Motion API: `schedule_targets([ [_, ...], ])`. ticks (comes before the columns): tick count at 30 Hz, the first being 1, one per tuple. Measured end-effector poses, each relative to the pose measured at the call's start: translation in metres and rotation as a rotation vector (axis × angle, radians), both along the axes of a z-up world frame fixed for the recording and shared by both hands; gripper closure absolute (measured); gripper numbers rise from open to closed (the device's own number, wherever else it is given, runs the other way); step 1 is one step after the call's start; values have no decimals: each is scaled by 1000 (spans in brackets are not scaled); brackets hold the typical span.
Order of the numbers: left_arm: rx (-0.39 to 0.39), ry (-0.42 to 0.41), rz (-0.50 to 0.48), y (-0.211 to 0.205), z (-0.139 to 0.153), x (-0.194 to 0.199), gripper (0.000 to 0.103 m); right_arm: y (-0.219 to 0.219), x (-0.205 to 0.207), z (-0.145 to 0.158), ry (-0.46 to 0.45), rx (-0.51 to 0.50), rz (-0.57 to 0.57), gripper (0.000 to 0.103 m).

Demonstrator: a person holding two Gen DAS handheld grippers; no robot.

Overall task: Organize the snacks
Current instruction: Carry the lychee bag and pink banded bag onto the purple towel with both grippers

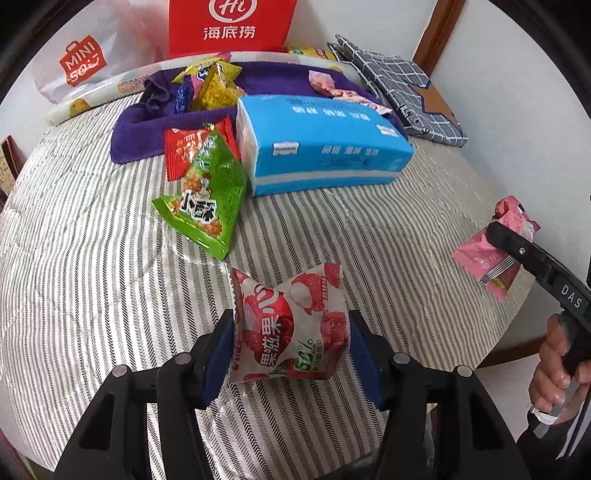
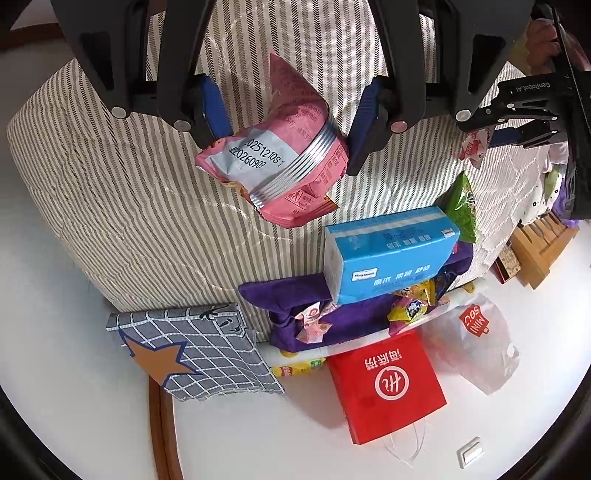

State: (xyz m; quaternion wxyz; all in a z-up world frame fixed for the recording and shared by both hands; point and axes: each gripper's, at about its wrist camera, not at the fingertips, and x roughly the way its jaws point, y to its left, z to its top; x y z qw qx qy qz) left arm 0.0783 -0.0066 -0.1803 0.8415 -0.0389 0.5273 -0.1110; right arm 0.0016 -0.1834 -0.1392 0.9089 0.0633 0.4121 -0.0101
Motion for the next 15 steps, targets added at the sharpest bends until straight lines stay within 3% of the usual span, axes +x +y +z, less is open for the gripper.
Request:
schedule_targets([
  [15,-57,-82,-34,-2,50,20,46,18,13,35,-52,-37,41,45],
])
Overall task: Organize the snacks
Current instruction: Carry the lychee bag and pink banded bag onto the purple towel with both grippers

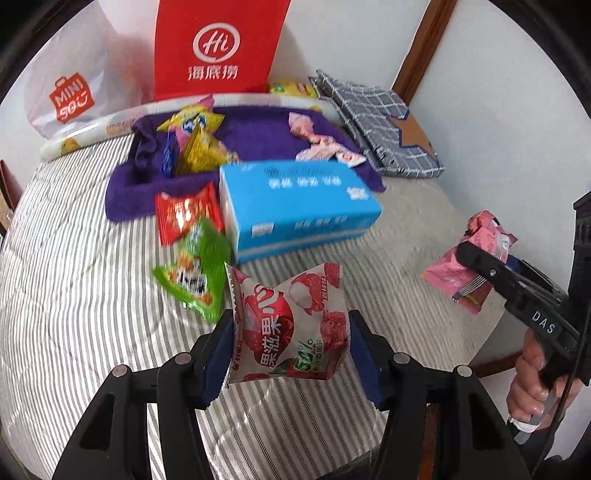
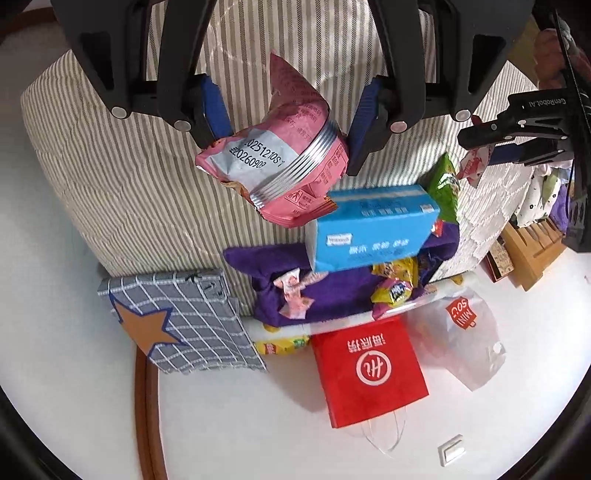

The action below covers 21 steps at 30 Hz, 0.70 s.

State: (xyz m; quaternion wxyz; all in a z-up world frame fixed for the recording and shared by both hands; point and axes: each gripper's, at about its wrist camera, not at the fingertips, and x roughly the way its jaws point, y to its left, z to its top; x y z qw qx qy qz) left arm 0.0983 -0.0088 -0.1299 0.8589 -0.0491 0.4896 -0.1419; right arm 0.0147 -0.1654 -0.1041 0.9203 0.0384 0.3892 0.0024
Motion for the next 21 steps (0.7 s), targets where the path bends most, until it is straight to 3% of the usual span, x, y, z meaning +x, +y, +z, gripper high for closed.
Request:
schedule_targets([
  [21,-21,-71,38,24,55,89,46,22,96,46,-52,-32,46,45],
])
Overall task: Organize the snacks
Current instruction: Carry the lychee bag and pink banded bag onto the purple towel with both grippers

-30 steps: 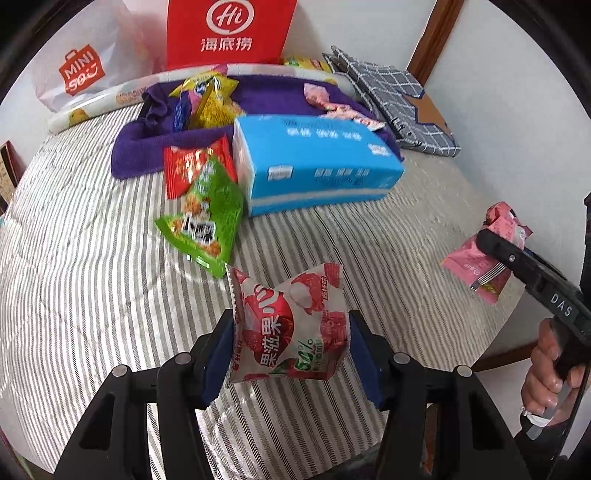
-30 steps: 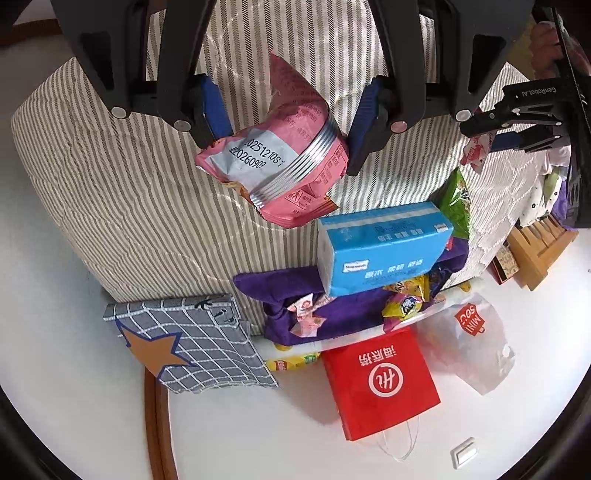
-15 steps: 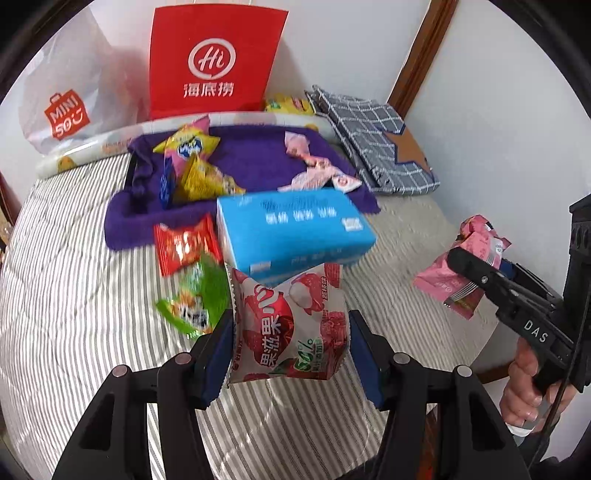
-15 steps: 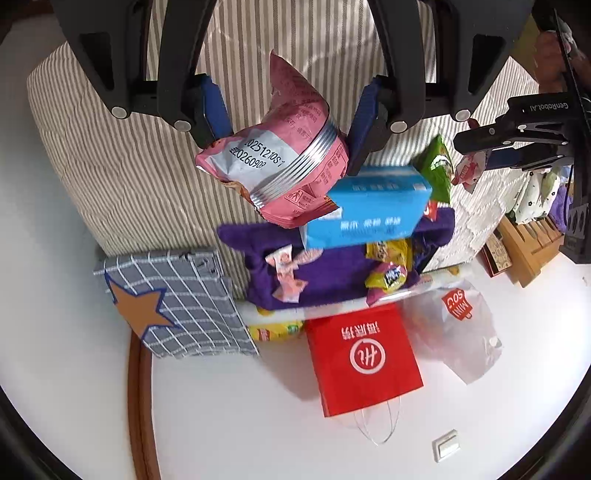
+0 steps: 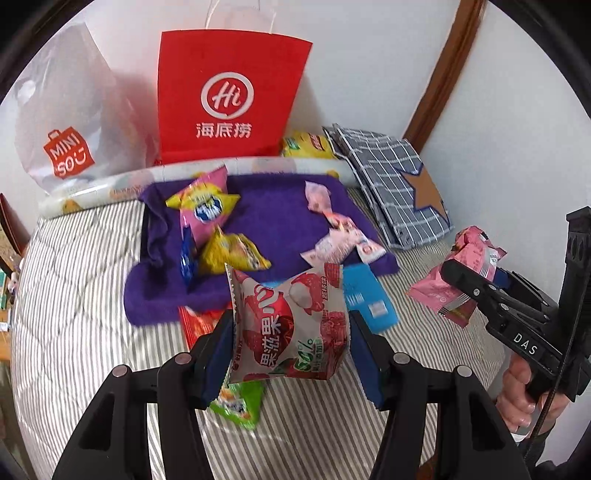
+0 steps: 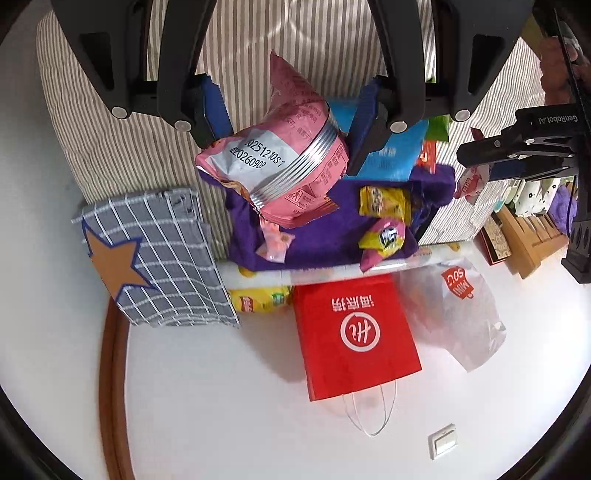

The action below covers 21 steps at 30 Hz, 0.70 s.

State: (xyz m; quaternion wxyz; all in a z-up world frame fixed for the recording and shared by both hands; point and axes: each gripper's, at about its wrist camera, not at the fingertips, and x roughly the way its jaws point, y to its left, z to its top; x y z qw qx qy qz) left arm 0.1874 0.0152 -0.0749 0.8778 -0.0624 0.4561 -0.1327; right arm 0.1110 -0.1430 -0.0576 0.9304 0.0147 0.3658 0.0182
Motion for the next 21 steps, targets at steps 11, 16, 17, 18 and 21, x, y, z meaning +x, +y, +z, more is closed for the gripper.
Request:
schedule_targets([
  [11,-1,-12,45,22,8,56,46,2,66,3,-9,-3,11,45],
  [16,-3,-8,72,37,4,79,46,2,95,-3,0,-7,18,45],
  [17,-2,-7,76,39,4,83,46,2,101,-4,2,-8,18,45],
  [18,-1,-5,84,43,3,89,46,2,105,-5,4,-7,17,45],
  [21,2,-2,95,49,0,102,46,0,123,-10,12,-3,14,45],
])
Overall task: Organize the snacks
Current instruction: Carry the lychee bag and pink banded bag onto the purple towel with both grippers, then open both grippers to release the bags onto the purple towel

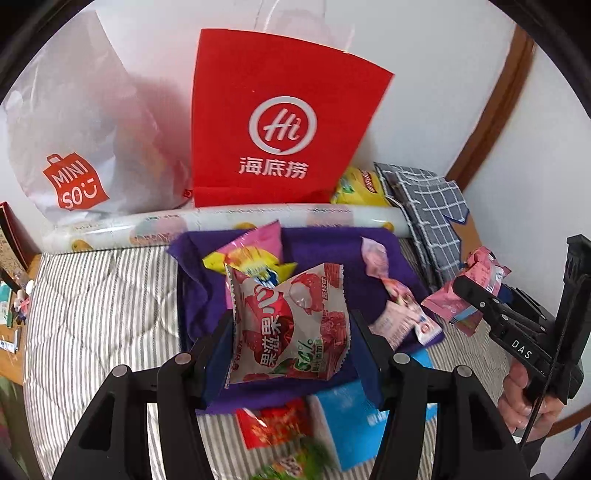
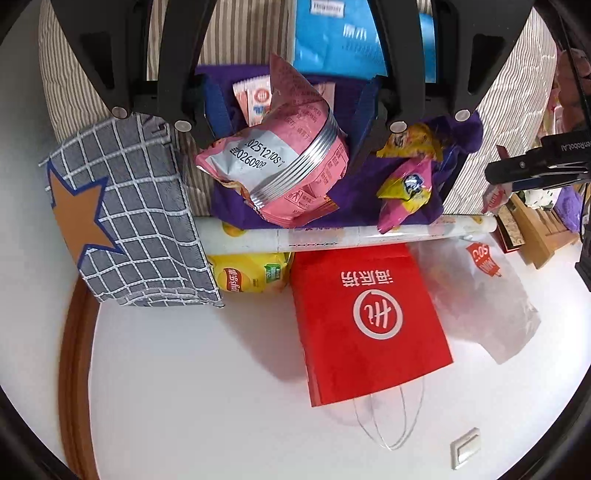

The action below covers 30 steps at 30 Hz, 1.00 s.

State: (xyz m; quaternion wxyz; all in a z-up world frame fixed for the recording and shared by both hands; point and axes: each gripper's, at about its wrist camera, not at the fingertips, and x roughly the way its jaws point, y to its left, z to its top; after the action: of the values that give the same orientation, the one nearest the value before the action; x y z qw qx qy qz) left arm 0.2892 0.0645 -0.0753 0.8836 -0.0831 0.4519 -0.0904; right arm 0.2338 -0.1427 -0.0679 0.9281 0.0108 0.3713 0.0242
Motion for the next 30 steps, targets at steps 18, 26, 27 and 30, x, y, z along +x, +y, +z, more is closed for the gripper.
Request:
schedule_targets([
  [18,-22,78,-4,-6,-47,65,46,-2,71,-59,146,35,30,45],
  [26,24,95,-13,-13,-58,76,46,1,81,-79,193,9,38,45],
  [27,28,94,-12,-13,-59,76,46,0,81,-80,197,9,35,45],
  [30,28,100,-14,-14,-62,78,46,-1,82,-82,207,15,33,45],
])
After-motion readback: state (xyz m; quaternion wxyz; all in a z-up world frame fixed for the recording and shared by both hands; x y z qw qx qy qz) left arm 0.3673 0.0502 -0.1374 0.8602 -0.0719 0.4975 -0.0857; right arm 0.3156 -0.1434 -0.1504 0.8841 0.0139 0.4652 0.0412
